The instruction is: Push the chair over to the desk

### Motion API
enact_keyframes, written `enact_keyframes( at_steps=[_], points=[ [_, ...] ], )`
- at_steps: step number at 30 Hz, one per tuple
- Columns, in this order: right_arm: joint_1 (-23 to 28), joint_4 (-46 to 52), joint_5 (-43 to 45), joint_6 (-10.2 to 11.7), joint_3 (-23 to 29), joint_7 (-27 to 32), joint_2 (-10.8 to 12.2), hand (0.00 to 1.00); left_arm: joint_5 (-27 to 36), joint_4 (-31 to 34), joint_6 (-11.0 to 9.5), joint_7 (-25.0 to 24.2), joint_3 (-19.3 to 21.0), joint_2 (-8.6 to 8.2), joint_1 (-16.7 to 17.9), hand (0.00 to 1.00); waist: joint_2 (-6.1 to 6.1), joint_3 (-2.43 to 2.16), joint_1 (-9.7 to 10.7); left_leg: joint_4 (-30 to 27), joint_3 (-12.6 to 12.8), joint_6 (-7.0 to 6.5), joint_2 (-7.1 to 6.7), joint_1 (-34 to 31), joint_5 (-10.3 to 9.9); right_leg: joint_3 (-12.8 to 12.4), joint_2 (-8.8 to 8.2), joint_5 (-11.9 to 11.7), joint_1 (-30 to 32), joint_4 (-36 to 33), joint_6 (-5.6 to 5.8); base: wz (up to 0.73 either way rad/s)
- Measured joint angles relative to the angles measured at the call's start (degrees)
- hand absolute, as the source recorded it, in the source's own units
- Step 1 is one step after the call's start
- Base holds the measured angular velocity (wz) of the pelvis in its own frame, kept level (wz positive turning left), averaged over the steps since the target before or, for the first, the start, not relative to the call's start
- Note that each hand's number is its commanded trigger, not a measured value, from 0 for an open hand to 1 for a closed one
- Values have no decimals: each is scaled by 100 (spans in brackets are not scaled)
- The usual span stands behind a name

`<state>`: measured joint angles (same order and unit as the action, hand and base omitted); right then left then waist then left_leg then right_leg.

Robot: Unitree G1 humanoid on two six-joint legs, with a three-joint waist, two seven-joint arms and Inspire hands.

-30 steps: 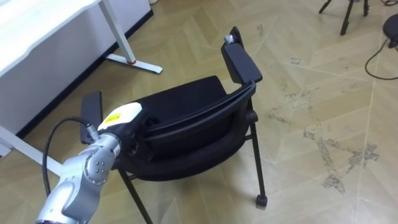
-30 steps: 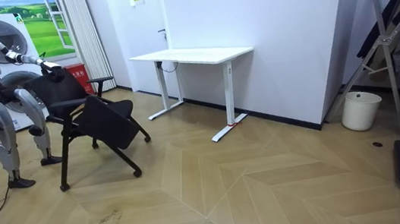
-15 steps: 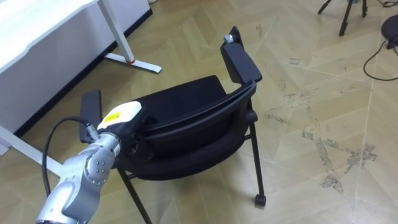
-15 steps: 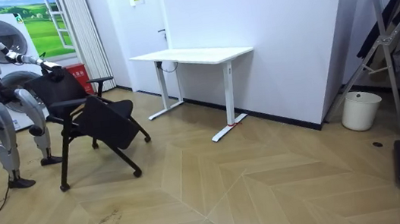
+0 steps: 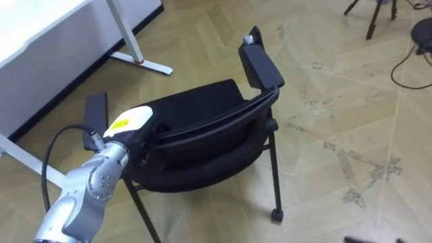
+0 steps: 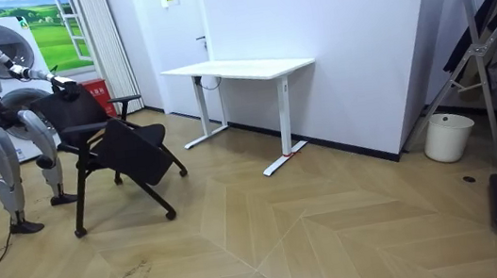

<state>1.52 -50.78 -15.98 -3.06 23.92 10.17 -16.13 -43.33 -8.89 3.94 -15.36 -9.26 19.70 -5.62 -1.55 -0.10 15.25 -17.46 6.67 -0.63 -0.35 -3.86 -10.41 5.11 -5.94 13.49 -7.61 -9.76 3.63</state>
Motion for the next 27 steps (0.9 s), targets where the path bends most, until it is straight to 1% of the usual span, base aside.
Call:
enact_keyframes(
  at_steps=[1, 2, 3, 4, 5, 6, 7, 9, 12, 14, 15, 17, 19, 21, 23, 24, 25, 27],
  points=[
    [50, 633, 8, -3, 40, 263, 1, 0, 7, 45, -27, 12, 0, 49, 4, 100, 9, -9, 1, -19, 0, -1, 0, -65, 1, -1, -2, -1, 63, -28, 1, 0],
    [59, 937, 4, 6, 59, 383, -3, 0, 19, 62, -37, 14, 0, 75, 4, 100, 6, -11, 3, -25, 0, -2, 0, -81, 1, -1, -2, -1, 80, -39, 1, 0],
    [59, 1454, -3, 74, 81, 582, -13, 0, 36, 80, -59, 15, -1, 106, 7, 100, 27, -25, 1, -35, 0, -2, 1, -78, 1, -3, -2, 1, 89, -80, 3, 0],
    [43, 1868, 6, 154, 91, 761, -17, 0, 36, 80, -96, 25, -1, 128, 14, 100, 79, -33, 10, -35, 3, -2, 4, -54, 1, -1, -1, 2, 65, -82, 4, 0],
    [13, 2063, 34, 204, 104, 844, -17, 0, 35, 79, -115, 32, -1, 141, 16, 100, 90, -39, 21, -39, 10, -2, 5, -55, 1, 1, 0, 1, 59, -83, 3, 5],
    [-32, 2473, 105, 264, 110, 1021, -19, 0, 34, 78, -135, 70, -3, 144, 16, 100, 89, -38, 22, -62, 67, -2, 14, -81, 0, 7, 0, 1, 69, -92, 3, 3],
    [-66, 2871, 141, 298, 73, 1183, -19, 0, 41, 77, -139, 110, -9, 144, 16, 100, 64, -40, 14, -109, 164, -12, 44, -139, -6, 2, 2, 0, 96, -116, 3, 0],
    [-136, 3377, 402, 300, -45, 1365, -17, 0, 47, 58, -137, 157, -9, 143, 17, 100, 41, -31, -5, -124, 279, -16, 80, -156, -8, -22, 7, -1, 156, -209, 3, -6],
    [-192, 4053, 680, 303, -147, 1480, -19, 0, 62, 39, -147, 232, -8, 132, 17, 100, 7, -13, -11, -102, 289, -32, 81, -162, -17, -29, 7, -1, 209, -210, 3, -3],
    [-205, 4393, 753, 303, -165, 1567, -27, 0, 64, 39, -157, 239, -9, 121, 16, 100, -21, -6, -84, -82, 331, -33, 96, -160, -17, -61, 7, -1, 268, -261, 3, -14],
    [-222, 4603, 758, 307, -244, 1610, -76, 0, 98, 39, -176, 250, -6, 122, 16, 100, -49, 9, -146, -78, 396, -33, 120, -155, -17, -71, 7, -1, 316, -307, 4, -23],
    [-285, 4783, 840, 311, -383, 1578, -214, 0, 114, 28, -204, 279, -2, 122, 16, 100, -73, 21, -181, -50, 441, -38, 129, -154, -14, -72, 5, -1, 359, -316, 2, -16],
    [-296, 5012, 1015, 313, -543, 1438, -315, 0, 113, -32, -317, 351, -5, 122, 25, 100, -71, 25, -277, -17, 491, -37, 146, -107, -13, -72, 7, -3, 356, -316, 0, -11],
    [-336, 5133, 1282, 319, -644, 1347, -368, 0, 107, -31, -379, 353, -5, 123, 29, 100, -64, 30, -316, -7, 495, -36, 147, -102, -13, -63, 7, -3, 354, -315, -1, -4],
    [-391, 5165, 1483, 382, -730, 1232, -375, 0, 96, -30, -446, 363, -5, 128, 30, 100, -37, 47, -357, 15, 506, -35, 146, -77, -13, -61, 7, -3, 347, -313, 0, -2],
    [-401, 5171, 1691, 416, -767, 1143, -375, 0, 78, -26, -513, 370, -3, 140, 29, 100, -19, 59, -394, 21, 517, -34, 147, -70, -14, -61, 6, -3, 344, -311, -1, -5],
    [-401, 5200, 1924, 422, -793, 1024, -378, 0, 60, -18, -573, 370, -2, 147, 22, 100, -1, 71, -430, 28, 526, -34, 147, -71, -14, -60, 5, -3, 350, -311, 0, -4],
    [-402, 5250, 2137, 423, -892, 840, -398, 0, 41, -3, -630, 370, -2, 150, 14, 100, 18, 83, -477, 29, 535, -33, 152, -72, -15, -56, 5, -3, 358, -311, 0, 0]
  ],
)
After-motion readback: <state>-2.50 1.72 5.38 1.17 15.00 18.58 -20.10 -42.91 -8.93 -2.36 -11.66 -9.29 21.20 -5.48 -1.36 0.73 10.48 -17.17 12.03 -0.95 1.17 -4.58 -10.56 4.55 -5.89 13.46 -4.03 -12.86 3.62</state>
